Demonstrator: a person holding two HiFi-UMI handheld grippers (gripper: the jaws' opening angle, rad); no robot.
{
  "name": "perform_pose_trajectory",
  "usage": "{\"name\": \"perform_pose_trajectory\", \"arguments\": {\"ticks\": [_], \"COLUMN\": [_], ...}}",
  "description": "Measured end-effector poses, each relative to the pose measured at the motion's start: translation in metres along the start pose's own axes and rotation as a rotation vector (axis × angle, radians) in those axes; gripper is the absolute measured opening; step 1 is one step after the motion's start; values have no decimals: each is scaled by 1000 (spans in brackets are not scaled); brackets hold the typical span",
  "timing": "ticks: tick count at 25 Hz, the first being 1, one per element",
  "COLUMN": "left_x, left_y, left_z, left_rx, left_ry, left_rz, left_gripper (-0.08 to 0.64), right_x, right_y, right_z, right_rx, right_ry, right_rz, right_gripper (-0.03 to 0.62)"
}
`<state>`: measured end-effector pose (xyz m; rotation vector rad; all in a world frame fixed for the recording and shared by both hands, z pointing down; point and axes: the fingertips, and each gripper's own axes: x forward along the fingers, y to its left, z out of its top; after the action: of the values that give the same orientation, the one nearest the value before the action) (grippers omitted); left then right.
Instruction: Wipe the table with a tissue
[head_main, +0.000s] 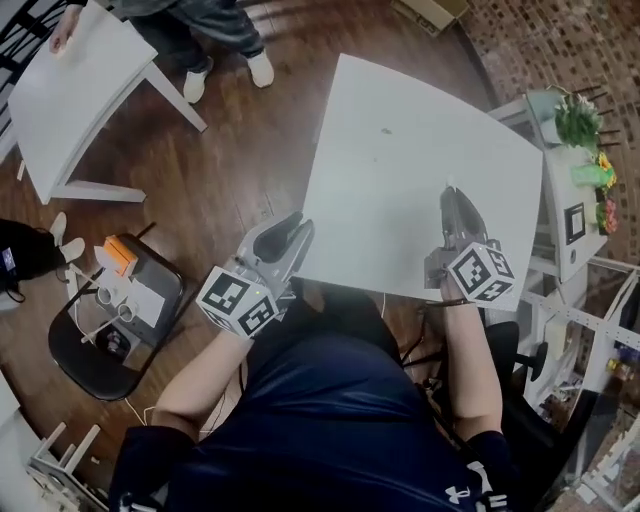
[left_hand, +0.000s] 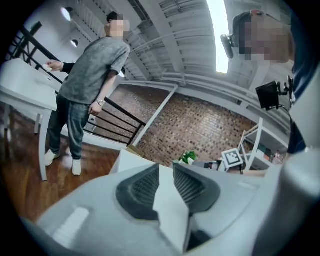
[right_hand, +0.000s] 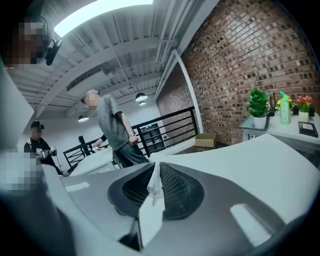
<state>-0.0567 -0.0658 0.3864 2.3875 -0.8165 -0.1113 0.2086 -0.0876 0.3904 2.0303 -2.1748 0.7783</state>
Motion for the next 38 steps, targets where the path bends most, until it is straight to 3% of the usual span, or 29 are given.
{"name": "perform_pose_trajectory", "arguments": {"ticks": [5,10,19,27,30,38], "left_x": [14,18,30,25,27,36], "left_y": [29,47,76,93,93,95], "left_z": [0,-11,-30,-42,-44,-42], "left_rx": [-16,-88,-157,-232,-251,-264], "left_ry": [23,66,53,33,29,29], "left_rz": [113,227,306,373,373,348], "left_gripper": [87,87,87,87,87,87], "right_x": [93,162,227,251,250,244], "right_y": [-39,-52,-50,-37,-33,-25], "right_z": [-23,-60,-90,-110,-112,-117], "right_rx": [-72,-164,-608,-833,-873,-858], "right_ry": [111,278,453,487,472,458], "right_rz": [15,137,399,571,598,663], "right_gripper": [34,34,34,34,34,31]}}
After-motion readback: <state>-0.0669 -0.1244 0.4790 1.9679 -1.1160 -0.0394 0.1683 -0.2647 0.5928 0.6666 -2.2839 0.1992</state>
